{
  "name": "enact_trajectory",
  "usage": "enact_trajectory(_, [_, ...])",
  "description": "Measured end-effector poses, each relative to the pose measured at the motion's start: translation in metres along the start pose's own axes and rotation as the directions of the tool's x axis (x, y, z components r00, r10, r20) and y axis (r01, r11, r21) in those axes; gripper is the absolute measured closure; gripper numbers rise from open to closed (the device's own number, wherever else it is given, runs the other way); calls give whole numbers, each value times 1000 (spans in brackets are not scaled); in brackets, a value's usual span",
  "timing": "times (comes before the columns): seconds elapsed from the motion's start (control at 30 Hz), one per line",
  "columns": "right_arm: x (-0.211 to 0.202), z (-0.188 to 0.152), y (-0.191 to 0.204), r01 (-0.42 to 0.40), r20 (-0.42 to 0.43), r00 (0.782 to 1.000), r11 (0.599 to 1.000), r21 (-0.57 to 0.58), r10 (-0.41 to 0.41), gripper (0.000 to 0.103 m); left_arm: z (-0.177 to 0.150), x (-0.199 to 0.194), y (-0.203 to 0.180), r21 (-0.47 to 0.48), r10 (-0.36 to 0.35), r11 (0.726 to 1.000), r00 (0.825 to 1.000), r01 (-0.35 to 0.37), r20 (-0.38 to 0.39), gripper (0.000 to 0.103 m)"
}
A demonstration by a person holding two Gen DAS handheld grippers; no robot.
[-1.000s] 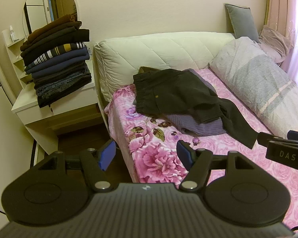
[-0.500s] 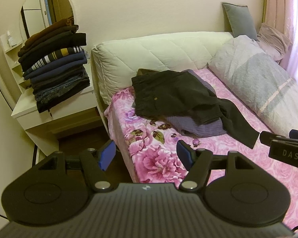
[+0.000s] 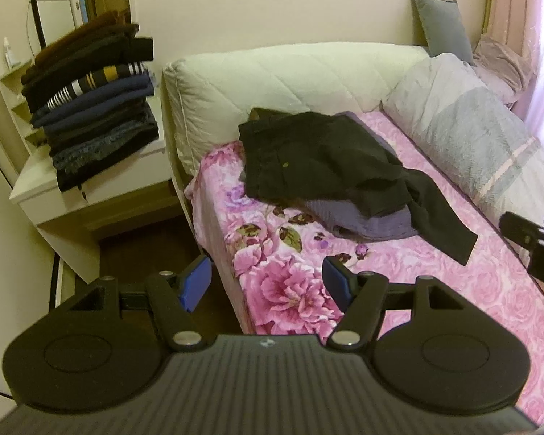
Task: Fold clothes
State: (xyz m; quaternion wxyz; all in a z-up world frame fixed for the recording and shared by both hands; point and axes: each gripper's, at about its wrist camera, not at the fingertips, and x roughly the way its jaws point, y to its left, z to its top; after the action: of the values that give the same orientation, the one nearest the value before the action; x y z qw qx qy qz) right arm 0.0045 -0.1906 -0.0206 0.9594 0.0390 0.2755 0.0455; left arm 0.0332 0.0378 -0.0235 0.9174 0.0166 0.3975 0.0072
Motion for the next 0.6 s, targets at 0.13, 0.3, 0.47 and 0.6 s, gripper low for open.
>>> enact_trajectory(0.13, [22, -4, 9, 13, -64, 998, 995, -95, -19, 25, 5, 25, 15, -18, -29, 999, 999, 28, -30, 39])
enact_trajectory(0.3, [61, -8, 10, 21, -127, 991, 996, -82, -31, 25, 24, 69, 30, -16, -61, 998, 996, 60, -64, 39])
enact_trajectory(0.47, [116, -4, 15, 73, -173, 981, 991, -110, -91, 25, 53, 129, 33, 10, -92, 996, 991, 94, -100, 39])
enact_trajectory(0.6, [166, 3, 22, 108, -182, 973, 976, -188, -143, 25, 78, 177, 33, 31, -142, 988, 980, 148, -139, 39])
